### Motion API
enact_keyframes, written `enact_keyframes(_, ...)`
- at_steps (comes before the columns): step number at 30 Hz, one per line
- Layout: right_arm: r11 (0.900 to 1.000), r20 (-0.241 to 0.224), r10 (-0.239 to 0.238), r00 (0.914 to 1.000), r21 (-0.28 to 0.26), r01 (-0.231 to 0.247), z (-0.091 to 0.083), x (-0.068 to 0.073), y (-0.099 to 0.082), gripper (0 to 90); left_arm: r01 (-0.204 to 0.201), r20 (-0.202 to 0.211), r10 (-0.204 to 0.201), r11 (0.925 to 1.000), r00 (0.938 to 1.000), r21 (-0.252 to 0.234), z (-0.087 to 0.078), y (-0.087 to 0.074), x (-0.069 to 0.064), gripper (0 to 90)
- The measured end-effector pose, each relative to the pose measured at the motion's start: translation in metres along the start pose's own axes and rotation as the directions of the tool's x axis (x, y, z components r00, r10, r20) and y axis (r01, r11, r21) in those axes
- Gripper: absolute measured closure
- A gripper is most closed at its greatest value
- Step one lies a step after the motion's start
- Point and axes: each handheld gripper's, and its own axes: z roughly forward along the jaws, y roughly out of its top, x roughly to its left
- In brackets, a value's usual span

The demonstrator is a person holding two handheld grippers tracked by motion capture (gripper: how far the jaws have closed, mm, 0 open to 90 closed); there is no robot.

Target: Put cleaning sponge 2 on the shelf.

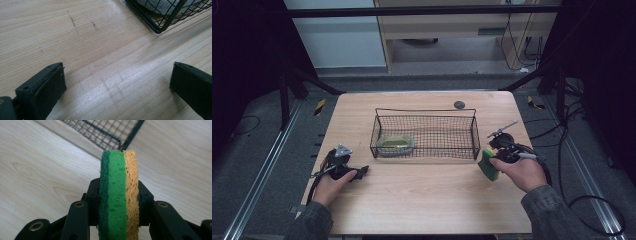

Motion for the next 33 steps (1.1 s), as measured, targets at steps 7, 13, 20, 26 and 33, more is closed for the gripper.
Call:
enact_keyframes(7,0.9974,0.038,0.023,0.999,-0.069,-0.02,-0.011,-0.026,0.002,64.1,0.001,-0.001,-0.001,1.0,1.0,0.0,0.0,0.0,0.0,0.0)
enact_keyframes(13,0.9892,0.059,0.048,0.9971,-0.141,-0.039,-0.018,-0.046,0.011,64.2,0.001,-0.001,-0.001,1.0,1.0,0.0,0.0,0.0,0.0,0.0)
enact_keyframes(20,0.9776,0.092,0.04,0.995,-0.21,-0.02,-0.033,-0.053,0.027,64.3,0.001,-0.001,-0.001,1.0,1.0,0.0,0.0,0.0,0.0,0.0)
enact_keyframes(26,0.9679,0.106,0.027,0.994,-0.251,0.001,-0.046,-0.051,0.042,64.3,0.003,-0.003,-0.003,1.0,1.0,0.001,0.0,0.0,0.0,0.0)
enact_keyframes(33,0.9596,0.122,0.003,0.9925,-0.28,0.031,-0.059,-0.047,0.058,64.4,0.004,-0.004,-0.004,1.0,1.0,0.001,0.0,0.0,0.0,0.0)
